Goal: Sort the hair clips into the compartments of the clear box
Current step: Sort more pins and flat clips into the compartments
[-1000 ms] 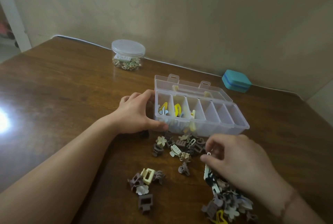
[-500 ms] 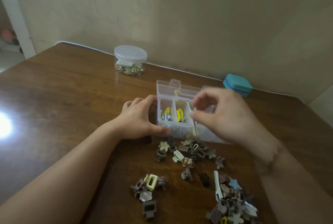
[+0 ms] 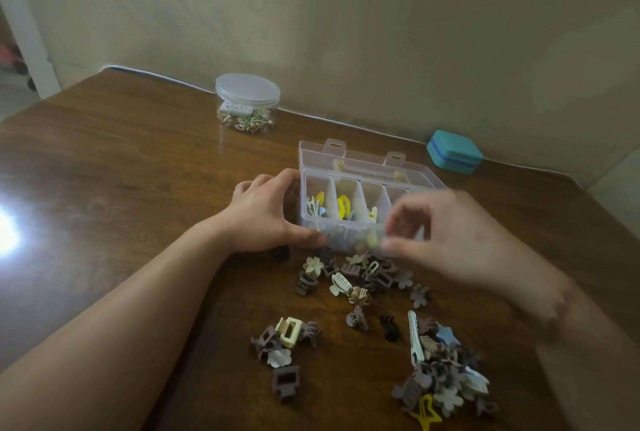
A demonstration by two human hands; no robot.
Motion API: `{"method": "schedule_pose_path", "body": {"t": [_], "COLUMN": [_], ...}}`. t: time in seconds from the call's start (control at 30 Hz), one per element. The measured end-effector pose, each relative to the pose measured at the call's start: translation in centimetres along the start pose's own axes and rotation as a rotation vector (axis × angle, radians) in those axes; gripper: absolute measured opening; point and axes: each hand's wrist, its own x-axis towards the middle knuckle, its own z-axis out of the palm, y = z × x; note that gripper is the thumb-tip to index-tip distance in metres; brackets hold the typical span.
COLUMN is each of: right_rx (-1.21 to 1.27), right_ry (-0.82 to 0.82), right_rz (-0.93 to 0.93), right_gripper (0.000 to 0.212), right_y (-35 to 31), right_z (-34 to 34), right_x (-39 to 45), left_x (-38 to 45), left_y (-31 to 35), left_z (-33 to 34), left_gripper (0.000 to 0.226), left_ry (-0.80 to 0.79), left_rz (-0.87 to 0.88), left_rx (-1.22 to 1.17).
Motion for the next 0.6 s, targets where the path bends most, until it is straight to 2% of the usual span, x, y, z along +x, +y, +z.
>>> {"method": "schedule_pose_path", "body": {"t": [0.07,0.2,0.37,0.6], "right_rx": [-0.109,-0.255,-0.288,-0.175], "right_ry": [-0.13,-0.208,-0.21,-0.12], "right_rz": [0.083,0.129,0.11,0.107], "right_gripper": [0.014,0.02,0.022,0.018], "right_y": [0.9,1.2,0.5,0.2], "right_z": [0.6,2.2,3.1,4.3], "right_x": [-2.7,-5.3,-5.6,-5.2], "left_x": [0.0,-0.1,-0.1,-0.1], "left_y": [0.1,0.2,0.2,0.2], "left_z": [0.0,0.0,-0.1,0.0], "left_gripper": [0.11,0.109,0.11,0.111], "left_ry": [0.002,0.003,-0.004,-0.005], "left_rz": [-0.004,-0.005,-0.003,0.002], "left_rx": [0.001,-0.003,-0.005,-0.008]}}
